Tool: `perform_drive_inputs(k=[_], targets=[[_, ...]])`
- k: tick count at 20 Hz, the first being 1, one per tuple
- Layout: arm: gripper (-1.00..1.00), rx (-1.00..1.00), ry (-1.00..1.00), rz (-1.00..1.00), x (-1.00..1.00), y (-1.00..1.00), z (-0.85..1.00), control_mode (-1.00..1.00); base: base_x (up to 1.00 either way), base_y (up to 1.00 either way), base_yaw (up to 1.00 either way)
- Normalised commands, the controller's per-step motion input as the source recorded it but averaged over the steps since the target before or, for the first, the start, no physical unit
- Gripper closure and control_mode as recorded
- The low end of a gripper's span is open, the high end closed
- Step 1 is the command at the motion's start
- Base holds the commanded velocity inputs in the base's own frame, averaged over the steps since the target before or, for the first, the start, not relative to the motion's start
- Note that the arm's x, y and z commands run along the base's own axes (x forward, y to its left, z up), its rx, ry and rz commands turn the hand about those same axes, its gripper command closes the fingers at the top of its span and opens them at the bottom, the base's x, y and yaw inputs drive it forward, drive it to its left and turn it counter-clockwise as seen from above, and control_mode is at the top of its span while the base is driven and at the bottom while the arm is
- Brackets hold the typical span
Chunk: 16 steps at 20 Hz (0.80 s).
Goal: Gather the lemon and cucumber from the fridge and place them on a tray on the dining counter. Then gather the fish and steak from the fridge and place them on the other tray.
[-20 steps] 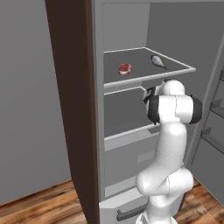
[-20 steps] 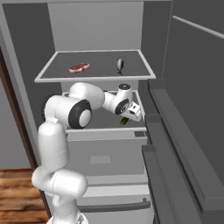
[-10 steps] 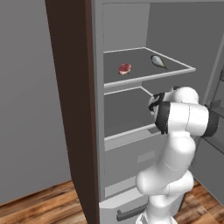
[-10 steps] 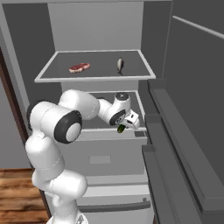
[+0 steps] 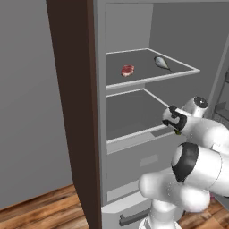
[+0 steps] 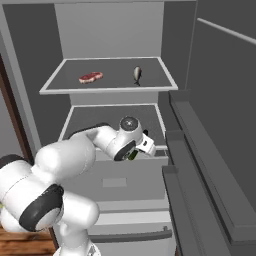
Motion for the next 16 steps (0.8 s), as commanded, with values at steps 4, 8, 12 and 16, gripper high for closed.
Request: perform_drive_inputs(k=[4, 8, 12, 16], targets=[[1.00, 0.00, -0.05, 0.00, -0.79, 0.02, 0.91, -1.00, 0.00, 0.00, 0.00], [1.00, 0.01, -0.04, -0.02, -0.89, 0.06, 0.73, -1.00, 0.00, 0.00, 0.00], [1.00, 0.08, 0.00, -0.02, -0.87, 0.01, 0.68, -1.00, 0.00, 0.00, 0.00], [1.00, 0.11, 0.00, -0.02, -0.84, 0.02, 0.68, -1.00, 0.00, 0.00, 0.00]])
